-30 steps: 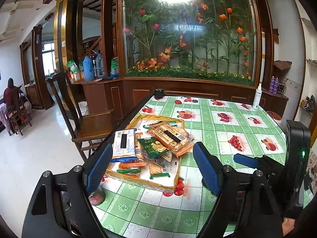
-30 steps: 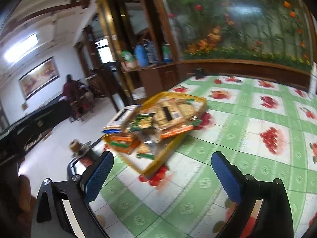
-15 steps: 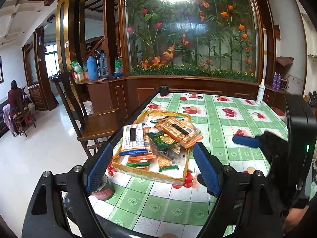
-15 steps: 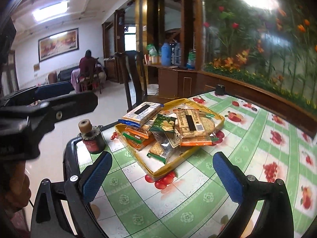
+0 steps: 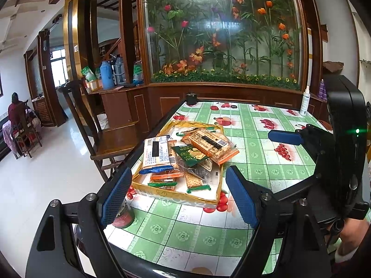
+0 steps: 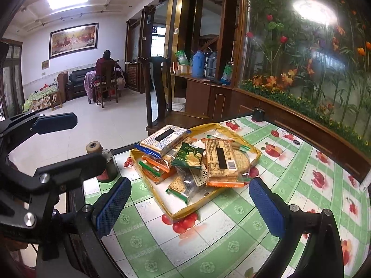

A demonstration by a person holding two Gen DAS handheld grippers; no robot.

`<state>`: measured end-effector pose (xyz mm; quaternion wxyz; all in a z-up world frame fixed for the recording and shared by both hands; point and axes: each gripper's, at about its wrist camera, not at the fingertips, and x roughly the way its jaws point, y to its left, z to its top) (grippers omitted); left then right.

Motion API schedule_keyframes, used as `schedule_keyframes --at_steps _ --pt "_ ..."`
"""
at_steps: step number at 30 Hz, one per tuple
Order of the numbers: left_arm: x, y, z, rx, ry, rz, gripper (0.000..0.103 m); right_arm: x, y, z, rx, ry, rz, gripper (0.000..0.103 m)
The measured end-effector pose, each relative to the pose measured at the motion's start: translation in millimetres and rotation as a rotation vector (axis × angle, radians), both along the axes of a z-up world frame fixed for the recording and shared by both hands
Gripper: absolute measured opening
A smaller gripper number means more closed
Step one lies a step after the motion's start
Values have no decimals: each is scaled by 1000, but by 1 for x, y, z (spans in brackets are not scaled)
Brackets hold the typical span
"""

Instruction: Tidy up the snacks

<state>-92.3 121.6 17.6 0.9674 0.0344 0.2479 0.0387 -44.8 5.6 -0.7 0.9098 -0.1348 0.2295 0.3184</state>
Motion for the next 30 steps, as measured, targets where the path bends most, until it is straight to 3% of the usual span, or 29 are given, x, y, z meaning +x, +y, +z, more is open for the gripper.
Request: schedule_keyframes --at_steps 30 --pt "1 6 2 4 0 25 84 14 -6 -5 -19 10 -5 103"
